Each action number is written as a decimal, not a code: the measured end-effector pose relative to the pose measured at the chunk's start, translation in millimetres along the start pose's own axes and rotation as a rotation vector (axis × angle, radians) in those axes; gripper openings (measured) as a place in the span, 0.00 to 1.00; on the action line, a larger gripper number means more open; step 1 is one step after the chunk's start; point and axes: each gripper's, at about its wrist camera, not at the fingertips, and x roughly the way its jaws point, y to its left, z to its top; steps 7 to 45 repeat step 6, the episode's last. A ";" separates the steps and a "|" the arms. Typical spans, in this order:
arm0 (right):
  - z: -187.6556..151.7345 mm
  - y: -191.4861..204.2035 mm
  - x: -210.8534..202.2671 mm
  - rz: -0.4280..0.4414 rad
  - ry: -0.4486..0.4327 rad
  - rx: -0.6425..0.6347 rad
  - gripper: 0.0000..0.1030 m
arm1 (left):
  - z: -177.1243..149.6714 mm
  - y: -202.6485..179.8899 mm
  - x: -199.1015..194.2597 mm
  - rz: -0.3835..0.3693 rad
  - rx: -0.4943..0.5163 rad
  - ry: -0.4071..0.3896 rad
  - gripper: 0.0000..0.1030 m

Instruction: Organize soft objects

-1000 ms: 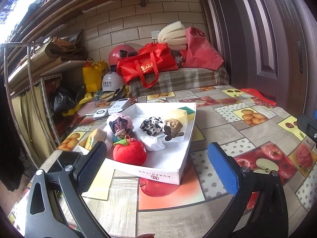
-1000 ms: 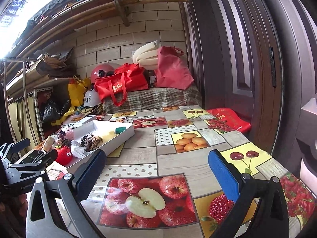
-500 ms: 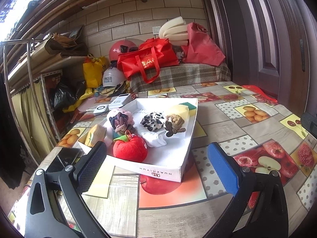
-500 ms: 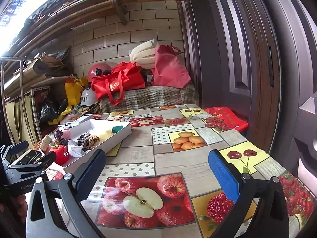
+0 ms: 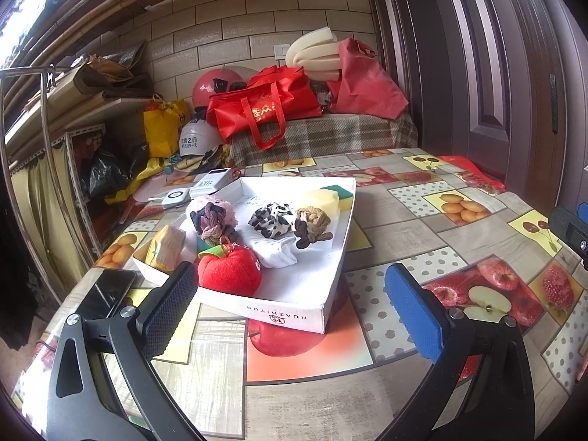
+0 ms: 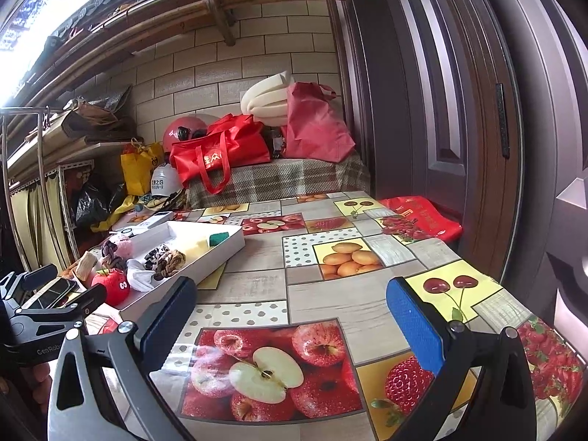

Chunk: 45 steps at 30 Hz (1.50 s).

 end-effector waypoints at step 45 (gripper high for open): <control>-1.1 -3.2 0.2 0.003 0.012 0.012 1.00 | -0.3 5.5 3.2 -0.017 -0.021 0.018 1.00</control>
